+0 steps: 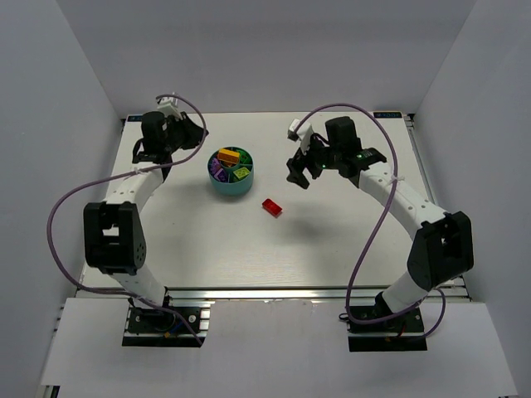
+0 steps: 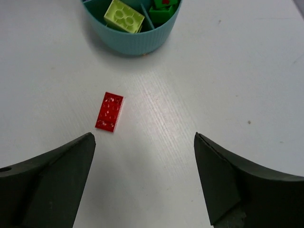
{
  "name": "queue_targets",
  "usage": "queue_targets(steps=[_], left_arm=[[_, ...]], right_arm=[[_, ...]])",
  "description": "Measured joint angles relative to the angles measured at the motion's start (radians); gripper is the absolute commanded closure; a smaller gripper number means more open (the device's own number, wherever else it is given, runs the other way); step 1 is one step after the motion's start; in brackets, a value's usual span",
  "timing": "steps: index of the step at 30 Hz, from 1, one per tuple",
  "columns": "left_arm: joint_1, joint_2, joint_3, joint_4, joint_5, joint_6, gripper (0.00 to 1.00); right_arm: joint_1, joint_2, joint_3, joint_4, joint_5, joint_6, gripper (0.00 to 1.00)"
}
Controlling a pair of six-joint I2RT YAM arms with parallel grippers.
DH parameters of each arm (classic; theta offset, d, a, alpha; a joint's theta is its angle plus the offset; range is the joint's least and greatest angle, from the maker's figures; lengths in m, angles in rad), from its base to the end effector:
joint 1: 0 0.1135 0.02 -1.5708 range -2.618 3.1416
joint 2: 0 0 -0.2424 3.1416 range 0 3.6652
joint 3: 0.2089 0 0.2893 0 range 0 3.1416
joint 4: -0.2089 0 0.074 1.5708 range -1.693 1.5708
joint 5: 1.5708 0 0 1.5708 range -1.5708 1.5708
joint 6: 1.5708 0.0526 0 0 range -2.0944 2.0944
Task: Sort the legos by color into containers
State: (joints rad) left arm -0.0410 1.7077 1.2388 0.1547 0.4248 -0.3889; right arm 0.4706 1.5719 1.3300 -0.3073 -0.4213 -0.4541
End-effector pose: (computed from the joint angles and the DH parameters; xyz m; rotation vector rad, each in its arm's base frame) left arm 0.4473 -0.0401 0.2416 -0.0355 1.9148 -0.6918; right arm 0.3588 0.2066 0.2827 -1.1533 1.7542 0.4553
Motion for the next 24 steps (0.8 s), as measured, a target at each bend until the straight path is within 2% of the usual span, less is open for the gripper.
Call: queue_targets(steps=[1,3,4,6,7,9,14,20,24], left_arm=[[0.005,-0.028,-0.013,-0.008,-0.004,-0.013,0.97],[0.029,-0.091,-0.045,-0.017,-0.006,-0.040,0.97],[0.050,-0.135,-0.075,-0.020,-0.005,-0.056,0.88],[0.103,-0.227,-0.148,-0.017,0.000,-0.090,0.61],[0.133,-0.275,-0.192,-0.016,0.003,-0.111,0.42],[0.192,-0.380,-0.284,-0.038,-0.001,-0.173,0.28],[0.229,-0.550,-0.414,-0.137,-0.020,-0.215,0.23],[0.227,-0.729,-0.531,-0.262,-0.067,-0.263,0.16],[0.227,-0.811,-0.544,-0.323,-0.103,-0.267,0.16]], right_arm=[[0.001,0.006,0.005,-0.023,-0.014,-0.014,0.11],[0.008,0.037,0.029,-0.071,-0.031,-0.033,0.17],[0.014,0.056,0.042,-0.087,-0.029,-0.037,0.27],[0.038,0.101,0.060,-0.113,-0.014,-0.044,0.36],[0.055,0.127,0.070,-0.126,-0.002,-0.042,0.37],[0.087,0.185,0.097,-0.151,0.026,-0.023,0.32],[0.166,0.334,0.166,-0.189,0.111,0.027,0.21],[0.220,0.450,0.236,-0.226,0.193,0.073,0.21],[0.231,0.473,0.247,-0.237,0.222,0.092,0.26]])
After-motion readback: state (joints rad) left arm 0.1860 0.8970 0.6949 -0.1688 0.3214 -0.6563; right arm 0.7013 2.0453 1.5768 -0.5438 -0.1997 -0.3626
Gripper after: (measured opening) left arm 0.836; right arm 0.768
